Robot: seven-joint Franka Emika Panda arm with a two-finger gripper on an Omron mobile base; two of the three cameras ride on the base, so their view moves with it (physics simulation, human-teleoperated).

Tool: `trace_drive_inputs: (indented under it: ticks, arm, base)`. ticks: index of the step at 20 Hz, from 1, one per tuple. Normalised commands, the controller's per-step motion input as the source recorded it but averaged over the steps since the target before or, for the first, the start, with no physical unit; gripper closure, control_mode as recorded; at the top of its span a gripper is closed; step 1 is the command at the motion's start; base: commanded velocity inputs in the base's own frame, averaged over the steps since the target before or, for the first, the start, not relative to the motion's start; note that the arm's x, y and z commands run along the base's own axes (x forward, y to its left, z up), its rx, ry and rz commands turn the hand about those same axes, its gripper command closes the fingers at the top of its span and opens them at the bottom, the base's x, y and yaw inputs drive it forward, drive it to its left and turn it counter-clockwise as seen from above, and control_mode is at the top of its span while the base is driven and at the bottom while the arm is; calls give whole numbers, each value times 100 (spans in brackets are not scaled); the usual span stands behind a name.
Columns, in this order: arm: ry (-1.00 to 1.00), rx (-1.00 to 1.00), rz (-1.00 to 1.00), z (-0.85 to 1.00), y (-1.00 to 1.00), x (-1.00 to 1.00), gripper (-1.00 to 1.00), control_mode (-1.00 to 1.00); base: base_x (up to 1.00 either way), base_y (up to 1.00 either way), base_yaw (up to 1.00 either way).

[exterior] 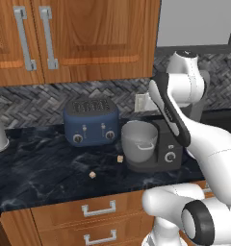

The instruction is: Add butter and sugar cubes to the stand mixer bowl and then turn on the stand mixer to begin making frosting.

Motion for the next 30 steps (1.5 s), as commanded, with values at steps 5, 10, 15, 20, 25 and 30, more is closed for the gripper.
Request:
trace_drive_inputs:
  ticks: [5, 10, 15, 20, 25, 30]
  arm:
    - [0, 0, 0, 0, 0, 0, -100, 100]
    - [0, 0, 0, 0, 0, 0, -100, 100]
    - [0, 0, 0, 0, 0, 0, -100, 100]
    - [0, 0, 0, 0, 0, 0, -100, 100]
    - [0, 0, 0, 0, 0, 0, -100, 100]
    - [0, 0, 0, 0, 0, 0, -100, 100]
  base:
    - [-3, 0, 0]
    - [-23, -1, 0]
    - [-36, -24, 0]
    - [-40, -26, 0]
    - [-34, -26, 0]
    - [-15, -15, 0]
